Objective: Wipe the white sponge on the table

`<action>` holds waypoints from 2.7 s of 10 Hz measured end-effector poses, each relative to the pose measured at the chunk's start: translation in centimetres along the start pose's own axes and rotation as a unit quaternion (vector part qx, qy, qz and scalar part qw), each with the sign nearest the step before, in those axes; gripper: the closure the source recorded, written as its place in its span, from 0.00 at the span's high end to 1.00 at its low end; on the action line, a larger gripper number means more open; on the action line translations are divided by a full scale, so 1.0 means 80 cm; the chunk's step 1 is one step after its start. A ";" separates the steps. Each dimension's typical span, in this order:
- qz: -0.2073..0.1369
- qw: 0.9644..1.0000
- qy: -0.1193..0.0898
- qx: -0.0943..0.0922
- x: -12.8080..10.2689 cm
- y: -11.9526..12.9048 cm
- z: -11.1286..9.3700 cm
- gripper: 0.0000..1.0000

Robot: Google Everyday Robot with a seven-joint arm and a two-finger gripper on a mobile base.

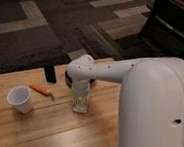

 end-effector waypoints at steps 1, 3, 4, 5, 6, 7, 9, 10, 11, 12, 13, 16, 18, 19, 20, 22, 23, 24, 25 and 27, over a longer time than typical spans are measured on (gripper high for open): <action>0.022 1.000 0.000 0.007 0.004 -0.025 0.000 0.00; 0.069 0.997 -0.009 0.020 0.012 -0.074 -0.009 0.00; 0.092 0.995 -0.013 0.025 0.019 -0.095 -0.015 0.00; 0.104 0.994 -0.015 0.027 0.023 -0.104 -0.019 0.00; 0.119 0.992 -0.017 0.030 0.031 -0.116 -0.022 0.00; 0.124 0.992 -0.015 0.030 0.036 -0.118 -0.021 0.00; 0.117 0.993 0.002 0.025 0.048 -0.103 -0.005 0.00; 0.112 0.993 0.008 0.023 0.050 -0.095 0.001 0.00; 0.102 0.994 0.014 0.021 0.051 -0.086 0.007 0.00; 0.094 0.995 0.018 0.021 0.050 -0.081 0.010 0.00; 0.085 0.996 0.019 0.019 0.046 -0.072 0.011 0.00; 0.049 0.999 0.017 0.014 0.026 -0.039 0.014 0.00; 0.016 1.000 0.010 0.012 0.006 -0.011 0.011 0.00; 0.002 1.000 0.006 0.011 -0.003 0.002 0.009 0.00; -0.020 1.000 0.000 0.008 -0.013 0.022 0.005 0.00; -0.048 0.999 -0.006 0.001 -0.022 0.048 -0.001 0.00; -0.065 0.998 -0.007 -0.003 -0.025 0.064 -0.003 0.00; -0.079 0.997 -0.007 -0.005 -0.025 0.076 -0.004 0.00; -0.103 0.995 -0.006 -0.011 -0.024 0.097 -0.006 0.00; -0.138 0.990 -0.003 -0.018 -0.017 0.125 -0.006 0.00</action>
